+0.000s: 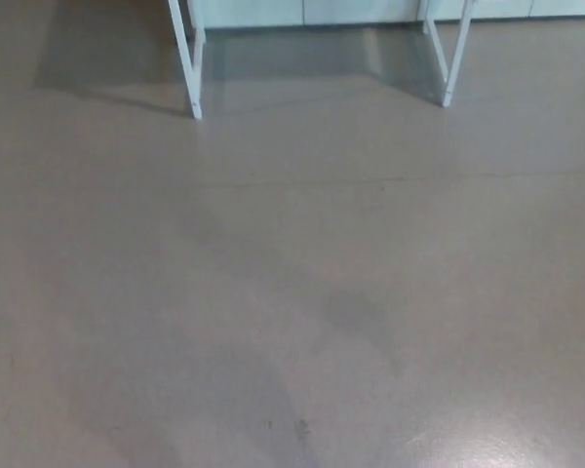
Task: The robot walks towards a table in front, picks a shampoo with left hand and puts it in a small grey container
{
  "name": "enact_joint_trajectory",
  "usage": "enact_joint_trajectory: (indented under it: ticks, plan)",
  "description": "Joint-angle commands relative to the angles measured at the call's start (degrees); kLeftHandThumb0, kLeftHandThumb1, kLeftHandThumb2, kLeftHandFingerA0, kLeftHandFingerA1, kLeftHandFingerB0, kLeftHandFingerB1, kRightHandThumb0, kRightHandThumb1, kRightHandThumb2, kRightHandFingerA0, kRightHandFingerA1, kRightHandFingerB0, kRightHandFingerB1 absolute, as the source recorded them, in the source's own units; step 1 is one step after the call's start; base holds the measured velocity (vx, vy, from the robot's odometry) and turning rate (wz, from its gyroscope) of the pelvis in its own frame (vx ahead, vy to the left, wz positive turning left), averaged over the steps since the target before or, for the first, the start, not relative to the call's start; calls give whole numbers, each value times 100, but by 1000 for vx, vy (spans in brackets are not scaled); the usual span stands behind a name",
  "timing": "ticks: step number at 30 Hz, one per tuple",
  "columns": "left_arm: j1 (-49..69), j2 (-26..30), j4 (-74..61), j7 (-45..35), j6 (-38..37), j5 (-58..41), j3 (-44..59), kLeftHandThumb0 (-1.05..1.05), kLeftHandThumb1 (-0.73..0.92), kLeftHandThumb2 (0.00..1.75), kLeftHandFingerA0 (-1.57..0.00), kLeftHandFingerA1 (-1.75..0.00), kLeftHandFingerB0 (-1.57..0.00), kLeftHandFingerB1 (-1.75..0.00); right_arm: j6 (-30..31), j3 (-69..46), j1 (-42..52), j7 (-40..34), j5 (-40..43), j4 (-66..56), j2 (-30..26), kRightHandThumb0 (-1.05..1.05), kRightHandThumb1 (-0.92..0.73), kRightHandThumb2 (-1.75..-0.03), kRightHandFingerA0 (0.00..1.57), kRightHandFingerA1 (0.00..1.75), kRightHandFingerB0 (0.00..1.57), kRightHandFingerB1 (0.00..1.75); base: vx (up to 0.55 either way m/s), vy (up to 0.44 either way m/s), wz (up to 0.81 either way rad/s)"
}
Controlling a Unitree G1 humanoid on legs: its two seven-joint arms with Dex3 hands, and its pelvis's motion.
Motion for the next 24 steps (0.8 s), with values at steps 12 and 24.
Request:
enact_joint_trajectory:
  ticks: [12, 24]
  plan:
    - [-163, 157, 136, -94, -177, -97, 32, -32, 59, 59, -50, -38, -40, -34, -98, 33, -228, 107, 24, 110, -20, -47, -78, -63, 45, 37, 36, 33, 134, 194, -13]
    - [-103, 205, 163, -56, -234, -13, -73, -32, 61, 60, -53, -38, -42, -35, -140, 104, -214, 152, 13, 159, 16, -49, -62, -94, 42, 54, 25, 46, 275, -31, 8]
